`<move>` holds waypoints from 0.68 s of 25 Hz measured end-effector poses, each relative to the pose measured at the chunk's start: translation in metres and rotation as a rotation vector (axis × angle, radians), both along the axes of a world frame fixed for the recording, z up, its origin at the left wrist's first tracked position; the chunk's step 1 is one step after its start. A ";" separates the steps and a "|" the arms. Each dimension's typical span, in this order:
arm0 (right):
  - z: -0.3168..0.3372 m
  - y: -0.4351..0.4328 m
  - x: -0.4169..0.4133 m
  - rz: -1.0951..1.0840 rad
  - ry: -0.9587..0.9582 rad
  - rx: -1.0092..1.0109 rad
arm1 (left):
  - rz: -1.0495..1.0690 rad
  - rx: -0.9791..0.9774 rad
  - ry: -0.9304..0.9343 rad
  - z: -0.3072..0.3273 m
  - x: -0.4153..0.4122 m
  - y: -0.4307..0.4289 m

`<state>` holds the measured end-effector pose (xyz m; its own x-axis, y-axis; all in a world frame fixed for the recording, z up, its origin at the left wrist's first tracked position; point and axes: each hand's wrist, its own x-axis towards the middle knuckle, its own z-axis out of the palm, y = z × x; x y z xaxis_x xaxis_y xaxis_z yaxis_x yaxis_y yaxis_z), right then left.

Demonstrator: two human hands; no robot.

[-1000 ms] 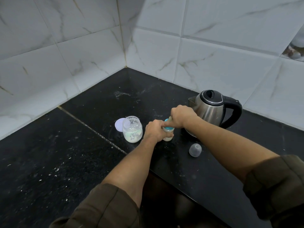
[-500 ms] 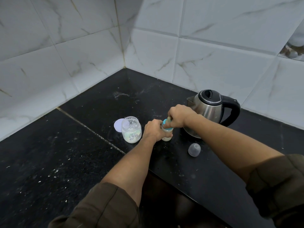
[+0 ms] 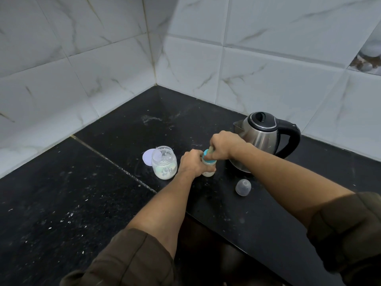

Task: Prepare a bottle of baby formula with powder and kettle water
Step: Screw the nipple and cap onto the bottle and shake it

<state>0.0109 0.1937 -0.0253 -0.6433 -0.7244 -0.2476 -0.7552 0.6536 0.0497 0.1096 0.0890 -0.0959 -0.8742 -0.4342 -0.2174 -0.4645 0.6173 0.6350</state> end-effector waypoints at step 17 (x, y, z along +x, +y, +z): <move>-0.003 -0.002 0.003 -0.036 0.035 -0.005 | -0.010 -0.003 -0.015 0.000 -0.001 -0.002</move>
<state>0.0139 0.1913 -0.0281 -0.6770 -0.7022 -0.2205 -0.7293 0.6804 0.0721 0.1083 0.0870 -0.0955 -0.8751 -0.4260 -0.2296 -0.4679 0.6238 0.6260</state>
